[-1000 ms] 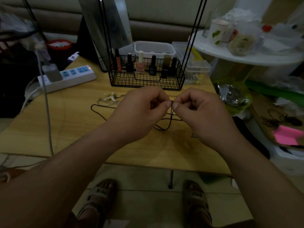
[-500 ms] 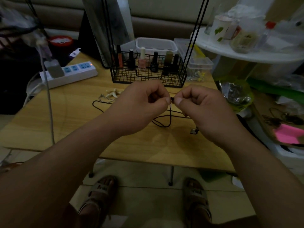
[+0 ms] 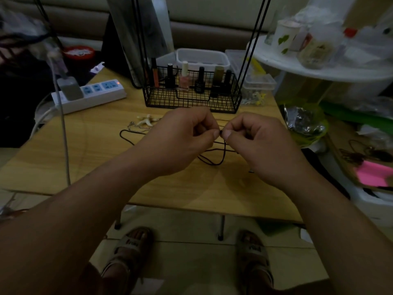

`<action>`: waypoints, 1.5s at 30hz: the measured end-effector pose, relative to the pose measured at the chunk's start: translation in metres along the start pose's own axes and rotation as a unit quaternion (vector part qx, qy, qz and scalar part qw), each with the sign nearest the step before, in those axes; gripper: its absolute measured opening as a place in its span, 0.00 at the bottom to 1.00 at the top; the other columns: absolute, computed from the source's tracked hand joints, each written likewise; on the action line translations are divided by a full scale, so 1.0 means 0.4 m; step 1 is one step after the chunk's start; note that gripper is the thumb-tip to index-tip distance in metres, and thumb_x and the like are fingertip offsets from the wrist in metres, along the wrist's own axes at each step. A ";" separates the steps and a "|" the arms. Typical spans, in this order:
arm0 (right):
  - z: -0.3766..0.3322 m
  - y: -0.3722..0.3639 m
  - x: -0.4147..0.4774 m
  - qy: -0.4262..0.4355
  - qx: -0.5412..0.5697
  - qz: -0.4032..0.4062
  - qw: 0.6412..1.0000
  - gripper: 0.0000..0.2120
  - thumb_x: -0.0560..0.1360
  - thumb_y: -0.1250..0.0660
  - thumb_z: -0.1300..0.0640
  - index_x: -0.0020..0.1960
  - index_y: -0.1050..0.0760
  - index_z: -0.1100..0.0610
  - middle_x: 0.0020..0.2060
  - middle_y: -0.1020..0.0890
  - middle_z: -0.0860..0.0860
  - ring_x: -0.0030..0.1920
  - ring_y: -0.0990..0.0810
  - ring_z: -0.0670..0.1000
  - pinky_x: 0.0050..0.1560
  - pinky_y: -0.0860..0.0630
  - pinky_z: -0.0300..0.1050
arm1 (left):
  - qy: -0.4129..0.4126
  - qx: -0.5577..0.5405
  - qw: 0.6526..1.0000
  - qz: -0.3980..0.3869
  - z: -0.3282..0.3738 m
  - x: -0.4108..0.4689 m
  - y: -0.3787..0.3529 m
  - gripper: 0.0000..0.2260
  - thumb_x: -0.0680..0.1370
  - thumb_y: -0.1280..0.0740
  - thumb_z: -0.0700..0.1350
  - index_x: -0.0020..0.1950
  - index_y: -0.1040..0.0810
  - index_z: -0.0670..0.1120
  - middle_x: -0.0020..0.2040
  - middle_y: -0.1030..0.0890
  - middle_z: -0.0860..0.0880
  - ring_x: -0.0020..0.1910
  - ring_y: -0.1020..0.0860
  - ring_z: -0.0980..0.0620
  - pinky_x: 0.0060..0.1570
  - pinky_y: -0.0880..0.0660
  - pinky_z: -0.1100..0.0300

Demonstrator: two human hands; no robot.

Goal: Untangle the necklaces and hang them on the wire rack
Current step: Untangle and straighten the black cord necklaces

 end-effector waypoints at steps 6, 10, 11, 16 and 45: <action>0.003 -0.013 0.003 0.006 -0.034 0.000 0.999 0.03 0.79 0.29 0.53 0.47 0.19 0.46 0.36 0.19 0.43 0.37 0.23 0.40 0.34 0.31 0.30 | 0.001 0.001 1.000 -0.012 -0.008 -0.001 0.005 0.04 0.81 0.29 0.43 0.47 0.20 0.48 0.34 0.21 0.50 0.30 0.28 0.60 0.28 0.32 0.67; -0.004 -0.017 -0.001 0.030 -0.055 0.013 0.998 0.03 0.79 0.29 0.54 0.48 0.19 0.46 0.38 0.19 0.41 0.40 0.22 0.39 0.37 0.32 0.28 | 0.000 -0.001 1.000 -0.010 -0.015 0.002 0.007 0.04 0.80 0.29 0.42 0.46 0.20 0.48 0.34 0.20 0.47 0.31 0.25 0.51 0.30 0.30 0.58; -0.006 -0.017 -0.002 0.039 -0.066 0.014 0.997 0.03 0.79 0.29 0.54 0.48 0.19 0.46 0.38 0.19 0.41 0.41 0.22 0.39 0.37 0.32 0.29 | -0.002 -0.004 1.000 -0.011 -0.017 0.002 0.007 0.04 0.80 0.29 0.42 0.45 0.20 0.47 0.34 0.20 0.47 0.31 0.25 0.51 0.30 0.30 0.59; -0.014 -0.020 -0.006 0.050 -0.086 0.013 0.995 0.03 0.79 0.30 0.54 0.48 0.21 0.47 0.38 0.19 0.44 0.34 0.22 0.43 0.30 0.25 0.42 | -0.004 -0.017 1.000 -0.013 -0.015 0.001 0.007 0.04 0.79 0.28 0.41 0.45 0.20 0.46 0.32 0.22 0.48 0.28 0.29 0.57 0.27 0.32 0.63; -0.017 -0.041 0.002 0.006 0.083 0.059 0.995 0.06 0.75 0.27 0.62 0.43 0.20 0.53 0.38 0.17 0.51 0.41 0.17 0.51 0.40 0.20 0.49 | 0.034 -0.114 0.993 0.010 -0.006 0.012 0.013 0.04 0.77 0.29 0.39 0.43 0.20 0.43 0.35 0.22 0.46 0.34 0.27 0.53 0.35 0.29 0.57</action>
Point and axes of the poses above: each hand's wrist, its own x-axis towards the middle knuckle, its own y-axis out of the back of the hand, z = x × y, the point moved 2 cm from there along x, towards the middle knuckle
